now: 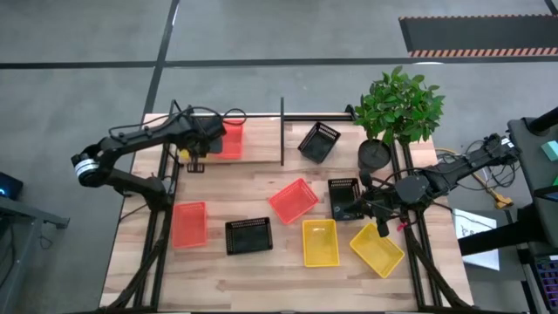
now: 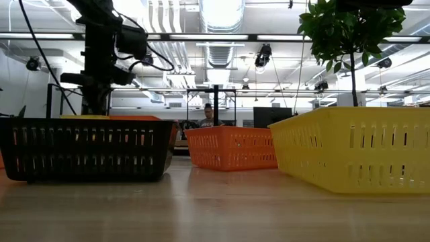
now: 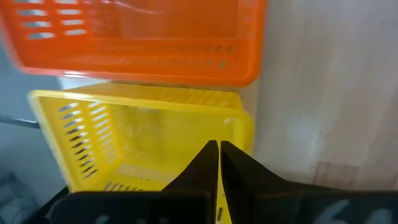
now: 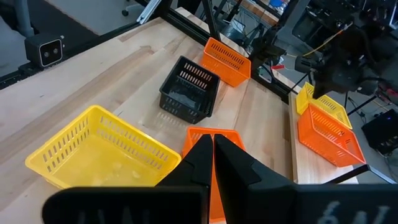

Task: Stack baskets on shelf by color
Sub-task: Put the left yellow bin on the shelf, then stack the right orange bin on the orange bin on the shelf

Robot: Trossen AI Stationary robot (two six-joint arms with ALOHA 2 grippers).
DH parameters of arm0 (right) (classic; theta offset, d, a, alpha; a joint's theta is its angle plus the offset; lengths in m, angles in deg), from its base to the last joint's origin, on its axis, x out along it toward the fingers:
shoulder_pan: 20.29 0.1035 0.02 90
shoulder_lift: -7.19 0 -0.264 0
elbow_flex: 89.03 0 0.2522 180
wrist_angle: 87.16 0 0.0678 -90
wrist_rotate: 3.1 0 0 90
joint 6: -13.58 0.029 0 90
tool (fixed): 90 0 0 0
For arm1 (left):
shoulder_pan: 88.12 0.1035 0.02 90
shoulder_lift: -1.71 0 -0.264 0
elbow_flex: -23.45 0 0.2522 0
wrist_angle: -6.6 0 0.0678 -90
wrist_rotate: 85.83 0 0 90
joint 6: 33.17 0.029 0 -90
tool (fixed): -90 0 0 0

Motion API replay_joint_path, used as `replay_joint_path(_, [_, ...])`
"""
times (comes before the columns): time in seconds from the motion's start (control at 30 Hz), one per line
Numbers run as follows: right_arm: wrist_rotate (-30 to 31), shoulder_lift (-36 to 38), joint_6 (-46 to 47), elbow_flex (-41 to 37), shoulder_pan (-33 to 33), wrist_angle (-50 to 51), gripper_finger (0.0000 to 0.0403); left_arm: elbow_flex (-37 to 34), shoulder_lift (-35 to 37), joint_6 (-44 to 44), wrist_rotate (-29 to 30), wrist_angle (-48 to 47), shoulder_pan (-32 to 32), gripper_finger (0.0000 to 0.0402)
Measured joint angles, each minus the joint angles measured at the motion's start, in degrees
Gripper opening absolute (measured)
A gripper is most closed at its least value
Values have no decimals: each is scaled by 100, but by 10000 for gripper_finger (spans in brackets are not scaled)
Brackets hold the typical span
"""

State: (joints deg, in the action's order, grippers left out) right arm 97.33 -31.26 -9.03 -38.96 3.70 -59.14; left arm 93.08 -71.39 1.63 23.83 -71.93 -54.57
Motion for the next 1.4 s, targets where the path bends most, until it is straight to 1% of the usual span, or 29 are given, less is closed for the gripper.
replay_joint_path(0.13, [2,0,27,0,0,0,9,339,11,-357,177,-215,-126,1])
replay_joint_path(0.23, [1,0,25,0,0,0,9,630,48,-1164,152,-187,-390,1])
replay_joint_path(0.33, [4,0,21,0,0,-2,9,781,141,-1871,-65,26,-866,1])
replay_joint_path(0.4, [4,0,20,0,0,-24,9,760,271,-2163,-138,382,-1307,1])
replay_joint_path(0.5, [7,-22,4,0,0,-215,9,538,533,-2245,-140,1435,-2084,0])
replay_joint_path(0.57, [4,-81,-44,0,0,-372,9,313,688,-2127,-147,2436,-2622,0])
replay_joint_path(0.63, [7,-198,-56,0,0,-516,9,38,833,-1743,-199,3504,-3111,0])
replay_joint_path(0.73, [7,-477,-49,0,0,-838,9,-448,963,-774,-522,5111,-3769,0])
replay_joint_path(0.8, [7,-750,41,0,0,-1121,9,-783,996,-133,-808,5933,-4107,0])
replay_joint_path(0.87, [6,-1078,116,0,0,-1464,9,-1067,1032,402,-927,6549,-4360,0])
replay_joint_path(0.97, [7,-1568,158,0,0,-1935,9,-1381,1083,876,-942,7027,-4527,0])
replay_joint_path(1.03, [9,-1813,126,40,0,-2105,9,-1509,1150,948,-927,7108,-4528,0])
replay_joint_path(1.23, [124,-2281,466,668,0,-2085,9,-1720,1503,908,-605,7124,-4525,0])
replay_joint_path(1.4, [166,-2586,498,1141,0,-1853,9,-2054,2016,746,-601,7184,-4528,0])
